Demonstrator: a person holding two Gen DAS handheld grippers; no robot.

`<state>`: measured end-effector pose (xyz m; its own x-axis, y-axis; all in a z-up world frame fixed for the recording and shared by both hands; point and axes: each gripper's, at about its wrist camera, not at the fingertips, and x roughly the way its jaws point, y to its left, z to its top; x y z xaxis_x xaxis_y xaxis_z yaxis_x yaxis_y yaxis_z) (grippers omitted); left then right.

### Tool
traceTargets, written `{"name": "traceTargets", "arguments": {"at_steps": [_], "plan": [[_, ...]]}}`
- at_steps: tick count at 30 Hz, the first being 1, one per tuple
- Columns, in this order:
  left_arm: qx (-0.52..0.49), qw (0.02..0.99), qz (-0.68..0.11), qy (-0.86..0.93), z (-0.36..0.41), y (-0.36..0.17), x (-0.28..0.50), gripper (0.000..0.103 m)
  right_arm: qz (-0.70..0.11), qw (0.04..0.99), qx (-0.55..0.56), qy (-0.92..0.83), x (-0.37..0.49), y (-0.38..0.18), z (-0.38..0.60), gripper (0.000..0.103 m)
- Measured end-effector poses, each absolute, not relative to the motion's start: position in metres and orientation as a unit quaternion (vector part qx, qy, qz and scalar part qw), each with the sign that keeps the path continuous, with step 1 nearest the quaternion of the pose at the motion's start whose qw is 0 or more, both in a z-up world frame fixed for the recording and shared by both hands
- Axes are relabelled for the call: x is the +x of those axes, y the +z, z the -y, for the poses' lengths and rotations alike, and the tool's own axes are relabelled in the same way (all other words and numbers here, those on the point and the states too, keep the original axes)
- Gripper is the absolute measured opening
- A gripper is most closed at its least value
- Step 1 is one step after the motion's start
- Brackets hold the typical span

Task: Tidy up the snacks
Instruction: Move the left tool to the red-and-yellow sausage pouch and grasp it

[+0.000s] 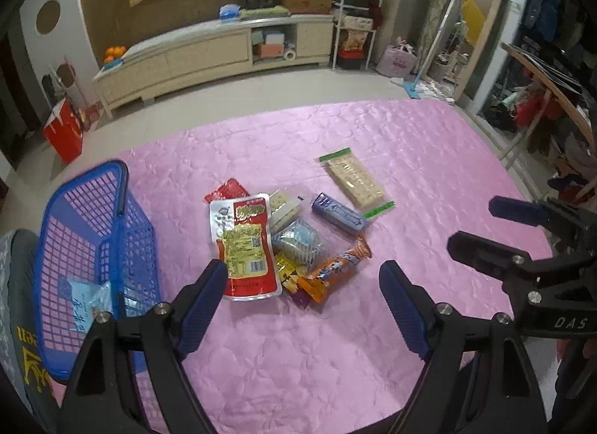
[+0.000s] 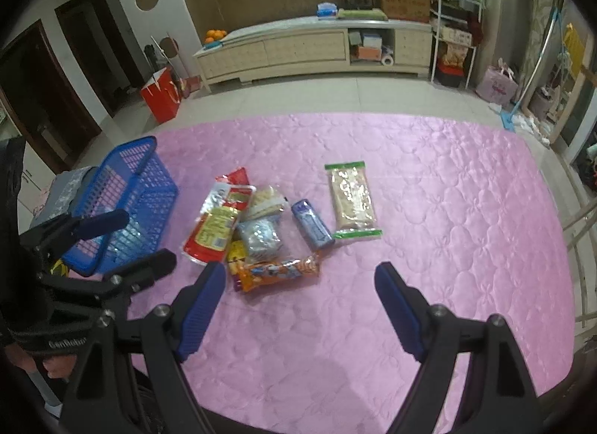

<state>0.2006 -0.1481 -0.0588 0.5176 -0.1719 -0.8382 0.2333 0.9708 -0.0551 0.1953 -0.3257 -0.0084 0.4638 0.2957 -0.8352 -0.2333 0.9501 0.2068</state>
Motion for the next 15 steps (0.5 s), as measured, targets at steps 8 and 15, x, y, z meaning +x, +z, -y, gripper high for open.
{"name": "traceTargets", "arguments": {"at_steps": [8,15], "plan": [[0.015,0.864,-0.498,-0.075,0.140,-0.103,0.225,0.082,-0.511,0.848,0.012,0.142,0.221,-0.049,0.326,0.085],[0.036,0.850,-0.521,-0.067,0.143,-0.142,0.243,0.082,-0.529,0.833,0.009,0.161,0.239,-0.086,0.309,0.085]]}}
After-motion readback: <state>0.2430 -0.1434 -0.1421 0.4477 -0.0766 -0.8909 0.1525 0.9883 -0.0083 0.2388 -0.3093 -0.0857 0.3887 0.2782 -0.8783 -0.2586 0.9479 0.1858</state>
